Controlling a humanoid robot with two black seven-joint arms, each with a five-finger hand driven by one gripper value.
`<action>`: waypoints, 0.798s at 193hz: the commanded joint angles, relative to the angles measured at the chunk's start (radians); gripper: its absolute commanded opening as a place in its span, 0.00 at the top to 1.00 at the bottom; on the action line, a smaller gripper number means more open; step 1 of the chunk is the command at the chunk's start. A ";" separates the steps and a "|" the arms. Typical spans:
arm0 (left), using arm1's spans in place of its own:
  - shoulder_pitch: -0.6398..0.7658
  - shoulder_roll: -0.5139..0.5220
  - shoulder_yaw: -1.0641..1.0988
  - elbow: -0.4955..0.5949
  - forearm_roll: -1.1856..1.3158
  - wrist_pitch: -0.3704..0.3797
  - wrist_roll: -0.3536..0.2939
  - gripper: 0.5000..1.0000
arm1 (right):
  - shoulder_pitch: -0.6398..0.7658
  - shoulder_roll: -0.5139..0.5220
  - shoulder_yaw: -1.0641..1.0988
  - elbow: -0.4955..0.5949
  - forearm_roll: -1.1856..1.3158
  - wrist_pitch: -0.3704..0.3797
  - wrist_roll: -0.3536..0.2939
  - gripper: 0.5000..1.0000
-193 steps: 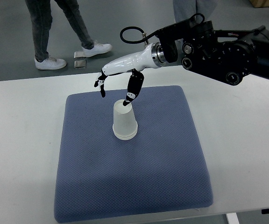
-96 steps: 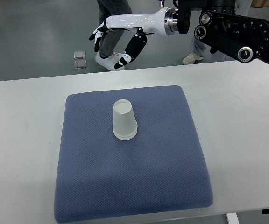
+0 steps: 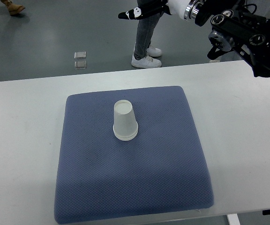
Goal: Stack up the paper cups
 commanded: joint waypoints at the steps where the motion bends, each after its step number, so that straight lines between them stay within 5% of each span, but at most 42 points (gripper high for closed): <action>1: 0.000 0.000 0.000 0.000 0.000 -0.002 0.000 0.00 | -0.009 0.000 0.000 -0.014 0.142 -0.044 0.000 0.20; 66: 0.000 0.000 0.000 0.002 0.000 0.000 0.000 0.00 | -0.118 0.005 0.101 -0.049 0.366 -0.136 0.000 0.20; 154: 0.000 0.000 0.000 0.000 0.000 -0.002 0.000 0.00 | -0.230 0.002 0.247 -0.102 0.489 -0.146 -0.058 0.20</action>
